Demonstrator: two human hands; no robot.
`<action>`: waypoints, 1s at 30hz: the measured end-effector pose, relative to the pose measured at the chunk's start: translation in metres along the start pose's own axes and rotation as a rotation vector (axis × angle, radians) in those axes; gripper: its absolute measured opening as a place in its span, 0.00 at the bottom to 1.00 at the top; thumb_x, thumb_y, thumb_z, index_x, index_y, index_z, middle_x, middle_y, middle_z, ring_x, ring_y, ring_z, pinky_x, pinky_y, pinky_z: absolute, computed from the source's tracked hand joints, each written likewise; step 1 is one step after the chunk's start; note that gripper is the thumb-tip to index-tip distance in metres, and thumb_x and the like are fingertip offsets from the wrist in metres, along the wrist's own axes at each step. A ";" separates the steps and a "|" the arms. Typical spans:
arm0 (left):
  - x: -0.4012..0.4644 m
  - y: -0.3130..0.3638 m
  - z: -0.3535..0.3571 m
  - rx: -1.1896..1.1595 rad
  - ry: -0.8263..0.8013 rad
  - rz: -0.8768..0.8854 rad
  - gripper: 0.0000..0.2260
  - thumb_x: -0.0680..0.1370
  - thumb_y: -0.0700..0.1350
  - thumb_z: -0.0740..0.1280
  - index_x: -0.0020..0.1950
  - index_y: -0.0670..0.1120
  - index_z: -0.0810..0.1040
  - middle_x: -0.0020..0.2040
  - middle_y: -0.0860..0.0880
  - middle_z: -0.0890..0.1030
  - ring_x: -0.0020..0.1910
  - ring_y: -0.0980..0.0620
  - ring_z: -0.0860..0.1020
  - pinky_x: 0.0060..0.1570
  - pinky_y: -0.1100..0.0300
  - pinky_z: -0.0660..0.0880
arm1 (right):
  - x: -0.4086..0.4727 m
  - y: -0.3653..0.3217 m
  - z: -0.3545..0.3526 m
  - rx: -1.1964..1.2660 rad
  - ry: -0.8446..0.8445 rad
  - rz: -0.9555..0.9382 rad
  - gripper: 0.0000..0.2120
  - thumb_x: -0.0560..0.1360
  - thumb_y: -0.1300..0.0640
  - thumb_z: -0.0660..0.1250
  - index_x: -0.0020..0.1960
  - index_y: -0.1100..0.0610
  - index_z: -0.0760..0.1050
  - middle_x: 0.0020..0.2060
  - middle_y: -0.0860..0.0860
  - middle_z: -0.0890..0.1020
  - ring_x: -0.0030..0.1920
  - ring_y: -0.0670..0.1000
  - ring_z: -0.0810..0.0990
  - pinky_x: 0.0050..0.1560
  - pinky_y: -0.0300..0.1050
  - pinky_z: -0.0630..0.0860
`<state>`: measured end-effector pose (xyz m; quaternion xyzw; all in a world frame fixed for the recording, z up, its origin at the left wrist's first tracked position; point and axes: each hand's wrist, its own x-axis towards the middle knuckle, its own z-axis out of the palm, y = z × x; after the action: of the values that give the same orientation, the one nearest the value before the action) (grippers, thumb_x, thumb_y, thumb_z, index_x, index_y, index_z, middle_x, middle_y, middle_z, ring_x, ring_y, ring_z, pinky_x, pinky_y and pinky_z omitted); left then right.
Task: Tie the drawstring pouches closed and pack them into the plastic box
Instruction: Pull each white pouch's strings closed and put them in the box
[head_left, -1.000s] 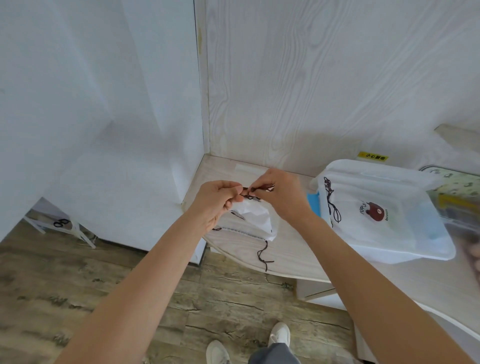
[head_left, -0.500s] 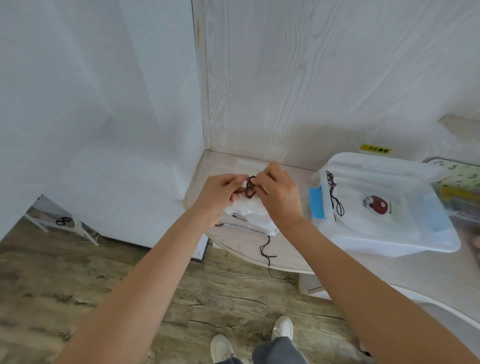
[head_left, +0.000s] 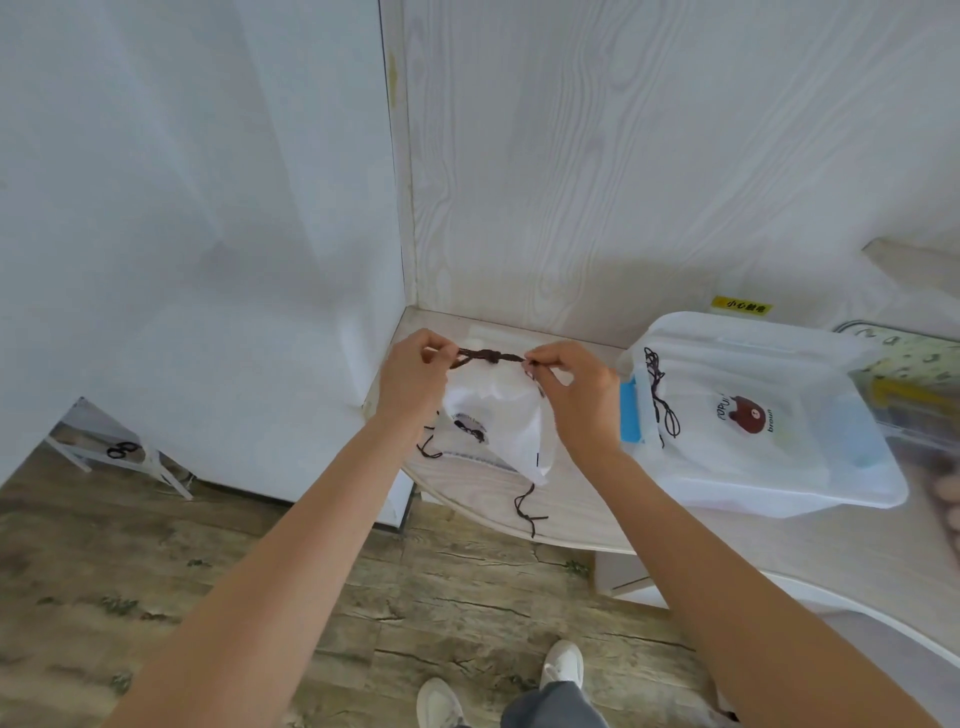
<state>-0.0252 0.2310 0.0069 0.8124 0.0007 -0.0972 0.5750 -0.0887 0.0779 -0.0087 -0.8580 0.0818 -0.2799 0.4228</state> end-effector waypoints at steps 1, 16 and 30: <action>0.001 -0.003 -0.001 0.056 0.024 0.018 0.05 0.78 0.41 0.62 0.45 0.45 0.76 0.35 0.55 0.76 0.33 0.57 0.71 0.34 0.65 0.65 | -0.001 -0.001 -0.002 0.026 -0.020 0.103 0.02 0.71 0.65 0.71 0.42 0.60 0.81 0.38 0.47 0.82 0.38 0.33 0.77 0.44 0.25 0.72; -0.004 -0.005 0.004 0.721 -0.356 0.390 0.33 0.72 0.39 0.66 0.74 0.53 0.57 0.75 0.53 0.57 0.75 0.52 0.49 0.73 0.47 0.44 | 0.007 -0.003 -0.015 0.316 -0.211 0.439 0.07 0.76 0.63 0.64 0.40 0.55 0.71 0.42 0.54 0.84 0.41 0.49 0.85 0.25 0.36 0.72; 0.003 0.061 0.016 0.326 -0.186 0.444 0.09 0.76 0.45 0.63 0.38 0.46 0.65 0.30 0.52 0.66 0.29 0.54 0.65 0.28 0.65 0.62 | 0.002 0.020 -0.038 0.186 -0.371 0.555 0.19 0.72 0.58 0.70 0.61 0.58 0.70 0.52 0.52 0.75 0.52 0.51 0.74 0.49 0.42 0.70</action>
<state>-0.0183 0.1951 0.0578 0.8619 -0.2454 -0.0422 0.4416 -0.1056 0.0385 -0.0047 -0.7972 0.2078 0.0001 0.5667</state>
